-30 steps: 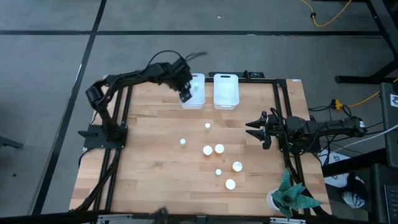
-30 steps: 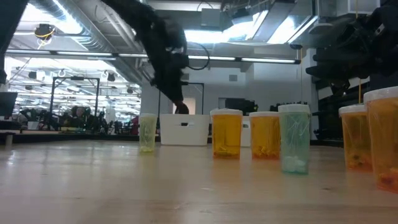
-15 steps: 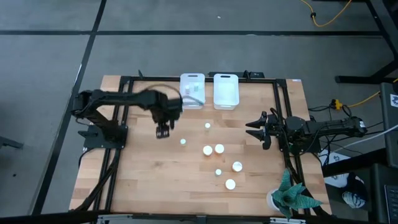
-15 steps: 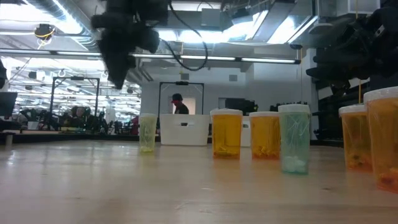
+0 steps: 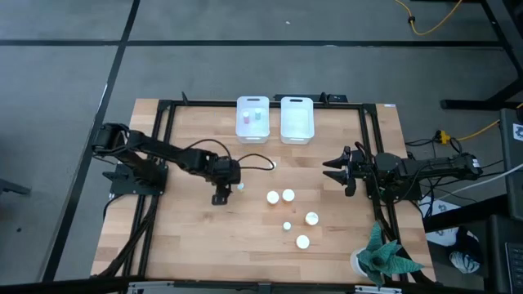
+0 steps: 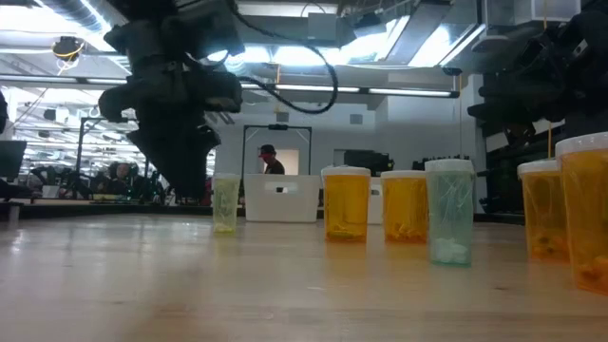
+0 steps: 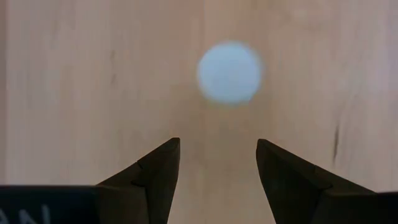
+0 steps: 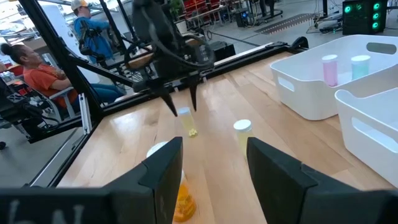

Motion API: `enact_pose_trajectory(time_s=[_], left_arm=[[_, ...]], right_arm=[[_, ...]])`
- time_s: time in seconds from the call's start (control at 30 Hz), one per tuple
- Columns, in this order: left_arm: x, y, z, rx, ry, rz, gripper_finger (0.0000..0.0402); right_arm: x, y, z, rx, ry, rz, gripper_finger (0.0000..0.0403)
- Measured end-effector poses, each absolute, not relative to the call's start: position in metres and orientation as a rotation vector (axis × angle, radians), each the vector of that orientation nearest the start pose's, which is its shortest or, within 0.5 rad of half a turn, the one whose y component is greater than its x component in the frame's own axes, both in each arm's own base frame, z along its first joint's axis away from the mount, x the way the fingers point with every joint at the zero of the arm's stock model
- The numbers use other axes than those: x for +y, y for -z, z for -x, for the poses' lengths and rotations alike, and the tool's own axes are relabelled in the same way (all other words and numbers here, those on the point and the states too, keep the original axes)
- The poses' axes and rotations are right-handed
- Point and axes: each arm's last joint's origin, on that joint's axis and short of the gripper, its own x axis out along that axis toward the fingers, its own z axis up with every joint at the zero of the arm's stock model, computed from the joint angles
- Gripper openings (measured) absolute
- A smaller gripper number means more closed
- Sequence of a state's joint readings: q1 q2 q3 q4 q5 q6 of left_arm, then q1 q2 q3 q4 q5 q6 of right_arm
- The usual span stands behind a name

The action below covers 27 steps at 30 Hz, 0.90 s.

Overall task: Pick and place medicine bottles into bin by pill shape (circle, oval)
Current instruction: Put the bottom yellow tablet bottle into the white left bin

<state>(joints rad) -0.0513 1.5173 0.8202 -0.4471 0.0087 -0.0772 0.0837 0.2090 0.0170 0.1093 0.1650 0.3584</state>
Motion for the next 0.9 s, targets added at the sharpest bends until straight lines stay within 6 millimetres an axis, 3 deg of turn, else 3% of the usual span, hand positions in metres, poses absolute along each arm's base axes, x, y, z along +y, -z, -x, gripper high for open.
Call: enact_pose_trajectory(time_s=[0.3, 0.73, 0.9], left_arm=[[-0.018, -0.173, -0.285, 0.969, -0.002, 0.0, 0.0203], [-0.018, -0.173, -0.285, 0.963, 0.006, -0.003, 0.0203], [-0.019, -0.165, -0.288, 0.988, 0.005, -0.005, 0.0203]], right_arm=[[0.004, -0.162, -0.11, 0.067, 0.095, -0.351, 0.0181], [0.004, -0.162, -0.11, 0.067, 0.096, -0.351, 0.0181], [0.004, -0.162, -0.11, 0.068, 0.096, -0.351, 0.0181]])
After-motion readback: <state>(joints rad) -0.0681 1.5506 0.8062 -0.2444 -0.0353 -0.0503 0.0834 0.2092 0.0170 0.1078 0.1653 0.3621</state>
